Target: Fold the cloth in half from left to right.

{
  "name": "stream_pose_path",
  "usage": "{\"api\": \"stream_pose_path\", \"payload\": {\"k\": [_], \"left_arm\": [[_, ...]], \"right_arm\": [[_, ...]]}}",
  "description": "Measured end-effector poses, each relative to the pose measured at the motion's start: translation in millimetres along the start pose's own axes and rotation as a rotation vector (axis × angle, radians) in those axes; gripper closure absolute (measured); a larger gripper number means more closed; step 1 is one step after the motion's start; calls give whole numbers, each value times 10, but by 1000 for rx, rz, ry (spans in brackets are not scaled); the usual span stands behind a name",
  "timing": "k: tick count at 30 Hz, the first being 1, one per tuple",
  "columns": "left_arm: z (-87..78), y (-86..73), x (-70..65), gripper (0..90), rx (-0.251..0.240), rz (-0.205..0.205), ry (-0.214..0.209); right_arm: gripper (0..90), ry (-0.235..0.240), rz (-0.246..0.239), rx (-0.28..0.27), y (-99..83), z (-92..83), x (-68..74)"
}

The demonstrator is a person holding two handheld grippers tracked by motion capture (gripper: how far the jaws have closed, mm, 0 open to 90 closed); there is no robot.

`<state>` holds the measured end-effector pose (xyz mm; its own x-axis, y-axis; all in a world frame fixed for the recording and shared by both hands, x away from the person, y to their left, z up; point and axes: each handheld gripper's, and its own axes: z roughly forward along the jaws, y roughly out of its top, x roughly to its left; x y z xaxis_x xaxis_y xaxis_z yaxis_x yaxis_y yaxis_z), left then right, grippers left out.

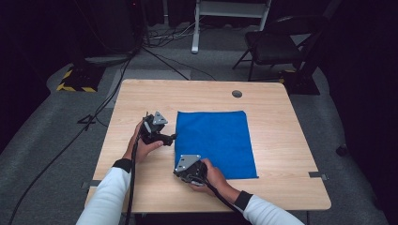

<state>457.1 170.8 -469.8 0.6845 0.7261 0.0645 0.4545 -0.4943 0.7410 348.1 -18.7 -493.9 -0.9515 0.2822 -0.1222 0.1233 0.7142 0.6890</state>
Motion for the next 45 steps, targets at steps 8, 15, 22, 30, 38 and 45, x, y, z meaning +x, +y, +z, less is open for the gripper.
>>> {"api": "stream_pose_path", "payload": {"k": [8,15,22,30,38,45], "left_arm": [[91,49,9,171,-6,-14,15],[246,114,61,170,7,-31,25],[456,196,124,182,13,-59,56],[653,187,233,216,58,-134,92],[772,260,264,233,69,-144,88],[873,338,292,211,73,-175,60]], "right_arm": [[895,33,-1,-2,-11,-25,45],[895,45,-15,-3,-20,-45,74],[896,56,-20,-6,-23,-54,87],[896,64,-31,-2,-30,-68,88],[895,67,-38,-2,-35,-62,97],[896,68,-42,1,-39,-69,107]]}}
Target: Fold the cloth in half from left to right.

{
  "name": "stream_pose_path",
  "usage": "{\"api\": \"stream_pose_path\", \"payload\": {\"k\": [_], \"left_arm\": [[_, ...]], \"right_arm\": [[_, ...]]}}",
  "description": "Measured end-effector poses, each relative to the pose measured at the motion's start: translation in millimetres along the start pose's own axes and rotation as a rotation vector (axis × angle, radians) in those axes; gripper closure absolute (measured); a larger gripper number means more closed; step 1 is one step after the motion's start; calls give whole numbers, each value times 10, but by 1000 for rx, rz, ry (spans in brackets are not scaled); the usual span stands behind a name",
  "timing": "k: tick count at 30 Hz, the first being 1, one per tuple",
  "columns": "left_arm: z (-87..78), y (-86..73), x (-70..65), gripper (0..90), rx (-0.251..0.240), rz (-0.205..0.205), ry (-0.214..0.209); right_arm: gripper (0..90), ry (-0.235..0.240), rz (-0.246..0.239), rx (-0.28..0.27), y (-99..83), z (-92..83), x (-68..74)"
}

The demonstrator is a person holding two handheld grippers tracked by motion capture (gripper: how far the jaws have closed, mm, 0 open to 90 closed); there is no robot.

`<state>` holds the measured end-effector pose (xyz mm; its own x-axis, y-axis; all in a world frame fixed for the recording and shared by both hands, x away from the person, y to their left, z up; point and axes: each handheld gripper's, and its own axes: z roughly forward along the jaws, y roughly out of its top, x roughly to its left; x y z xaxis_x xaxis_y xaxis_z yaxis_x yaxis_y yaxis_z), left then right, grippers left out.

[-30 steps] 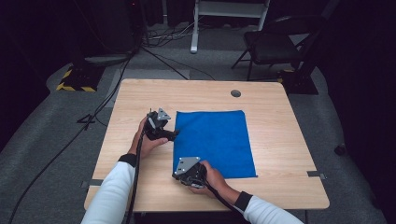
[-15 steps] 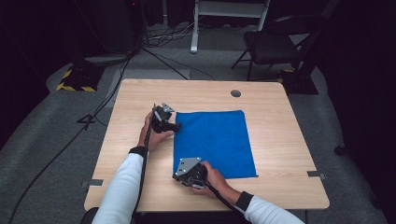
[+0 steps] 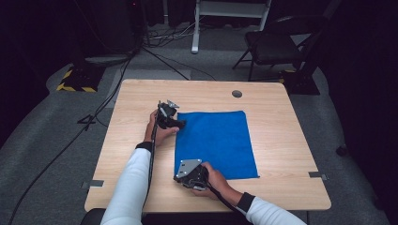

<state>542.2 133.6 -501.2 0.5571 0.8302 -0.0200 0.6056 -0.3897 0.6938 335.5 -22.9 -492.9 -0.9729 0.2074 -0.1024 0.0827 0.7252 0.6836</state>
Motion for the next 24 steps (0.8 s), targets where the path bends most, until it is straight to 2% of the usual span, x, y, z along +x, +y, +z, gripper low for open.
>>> {"api": "stream_pose_path", "payload": {"k": [4,6,7,9,14,16,19,22,24], "left_arm": [[39,31,-20,198,-2,-8,-4],[43,41,-14,223,-9,-7,-6],[36,44,-7,276,-16,-4,-10],[26,50,-11,448,-22,-2,-20],[23,76,-50,714,-14,44,-63],[19,79,-50,797,-10,46,-55],[6,74,-36,860,-11,50,-48],[-16,71,-13,868,-19,48,-47],[-53,79,-3,869,-42,42,-41]], "right_arm": [[896,3,-4,-1,-3,-1,-13],[896,0,-4,0,-2,-6,-7],[895,-1,-5,0,0,-11,-5],[896,0,-11,0,1,-17,-7],[895,-5,-13,5,-1,-17,-6],[896,-7,-13,5,-2,-20,-9],[895,-10,-4,3,-6,-27,-21],[895,-12,-8,2,-8,-40,-36],[896,-16,-1,-1,-8,-47,-42]]}}
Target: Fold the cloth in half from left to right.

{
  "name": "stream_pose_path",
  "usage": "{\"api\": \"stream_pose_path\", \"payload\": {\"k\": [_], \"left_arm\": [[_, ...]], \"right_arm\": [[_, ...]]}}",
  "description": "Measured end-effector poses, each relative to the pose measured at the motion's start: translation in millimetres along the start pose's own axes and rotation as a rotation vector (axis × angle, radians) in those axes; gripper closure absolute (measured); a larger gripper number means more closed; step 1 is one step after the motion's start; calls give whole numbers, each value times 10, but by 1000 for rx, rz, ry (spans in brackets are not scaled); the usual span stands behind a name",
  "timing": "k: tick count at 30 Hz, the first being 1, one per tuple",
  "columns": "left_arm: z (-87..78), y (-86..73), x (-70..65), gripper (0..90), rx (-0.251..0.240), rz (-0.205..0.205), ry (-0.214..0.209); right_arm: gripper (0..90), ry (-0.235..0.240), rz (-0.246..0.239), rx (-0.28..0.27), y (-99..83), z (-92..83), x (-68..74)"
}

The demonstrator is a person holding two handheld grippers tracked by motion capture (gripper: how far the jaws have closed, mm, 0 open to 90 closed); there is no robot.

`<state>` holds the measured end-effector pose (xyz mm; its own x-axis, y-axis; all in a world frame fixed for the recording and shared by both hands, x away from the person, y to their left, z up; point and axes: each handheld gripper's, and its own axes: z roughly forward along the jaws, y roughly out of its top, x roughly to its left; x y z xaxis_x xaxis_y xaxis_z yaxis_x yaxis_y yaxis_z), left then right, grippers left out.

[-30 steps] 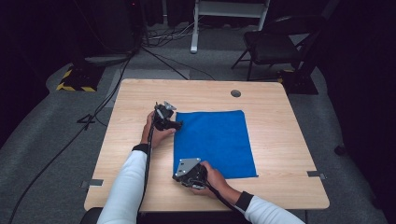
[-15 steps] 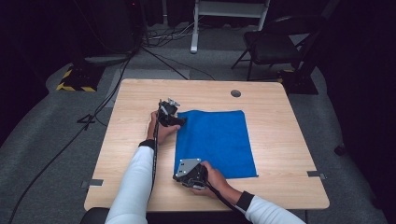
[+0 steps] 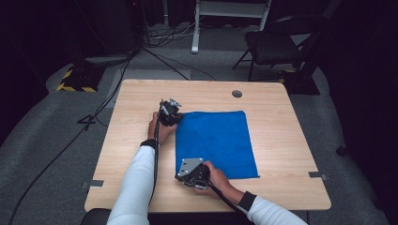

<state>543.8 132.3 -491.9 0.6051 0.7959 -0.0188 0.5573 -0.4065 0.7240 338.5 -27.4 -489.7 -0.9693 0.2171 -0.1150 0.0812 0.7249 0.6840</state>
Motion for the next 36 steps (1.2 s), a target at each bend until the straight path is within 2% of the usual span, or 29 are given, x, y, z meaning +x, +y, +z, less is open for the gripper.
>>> {"api": "stream_pose_path", "payload": {"k": [8,11,20,25,29,36], "left_arm": [[-78,41,10,872,-16,13,15],[-85,28,21,872,-7,20,18],[-140,-41,87,872,-16,0,28],[-205,-62,132,872,-17,7,30],[-249,-80,165,872,-7,25,50],[-302,-103,209,872,-12,21,53]], "right_arm": [[896,-14,-2,-15,13,-26,-12],[897,-17,-6,-19,33,-18,-7],[898,-19,-7,-41,86,-45,-9],[898,-25,-8,-51,104,-55,4],[898,-25,-7,-55,112,-54,9],[898,-21,-25,-57,172,-8,50]]}}
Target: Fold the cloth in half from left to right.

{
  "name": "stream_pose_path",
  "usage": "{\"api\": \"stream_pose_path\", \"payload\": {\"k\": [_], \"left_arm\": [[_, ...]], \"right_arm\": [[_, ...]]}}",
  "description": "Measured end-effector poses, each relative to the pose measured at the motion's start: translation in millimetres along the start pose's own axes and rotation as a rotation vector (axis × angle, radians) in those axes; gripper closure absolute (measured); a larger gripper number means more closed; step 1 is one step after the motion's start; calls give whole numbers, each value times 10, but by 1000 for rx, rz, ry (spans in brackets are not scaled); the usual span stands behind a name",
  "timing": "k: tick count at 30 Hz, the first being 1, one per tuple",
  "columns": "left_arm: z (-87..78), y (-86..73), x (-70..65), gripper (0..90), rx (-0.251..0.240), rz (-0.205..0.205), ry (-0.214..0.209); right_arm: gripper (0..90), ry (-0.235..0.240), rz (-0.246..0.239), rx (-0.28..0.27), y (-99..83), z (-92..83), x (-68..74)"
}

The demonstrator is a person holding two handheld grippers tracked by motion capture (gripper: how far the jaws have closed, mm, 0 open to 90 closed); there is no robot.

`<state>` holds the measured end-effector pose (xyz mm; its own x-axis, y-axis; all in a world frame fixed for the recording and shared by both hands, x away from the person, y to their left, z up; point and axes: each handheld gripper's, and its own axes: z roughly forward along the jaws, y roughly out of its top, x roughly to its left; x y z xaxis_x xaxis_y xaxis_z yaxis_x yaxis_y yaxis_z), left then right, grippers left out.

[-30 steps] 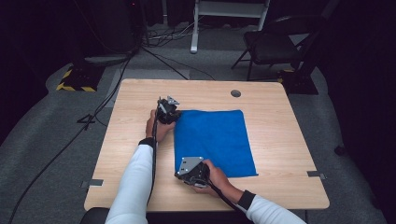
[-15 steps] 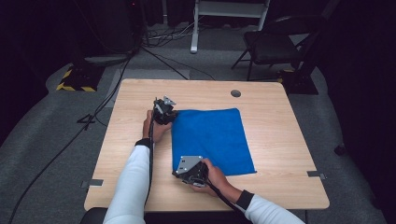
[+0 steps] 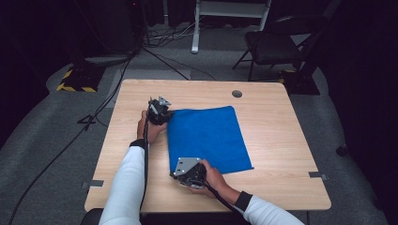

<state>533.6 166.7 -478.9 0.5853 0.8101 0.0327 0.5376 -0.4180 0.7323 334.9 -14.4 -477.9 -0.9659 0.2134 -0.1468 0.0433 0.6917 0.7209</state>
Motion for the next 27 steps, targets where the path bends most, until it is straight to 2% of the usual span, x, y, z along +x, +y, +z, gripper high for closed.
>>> {"api": "stream_pose_path", "payload": {"k": [17,27], "left_arm": [[-161,40,78,872,-36,-14,-1],[-171,178,-5,871,-65,-3,-5]], "right_arm": [[898,-11,10,-39,93,-63,-14],[898,-54,18,-57,61,-227,-82]]}}
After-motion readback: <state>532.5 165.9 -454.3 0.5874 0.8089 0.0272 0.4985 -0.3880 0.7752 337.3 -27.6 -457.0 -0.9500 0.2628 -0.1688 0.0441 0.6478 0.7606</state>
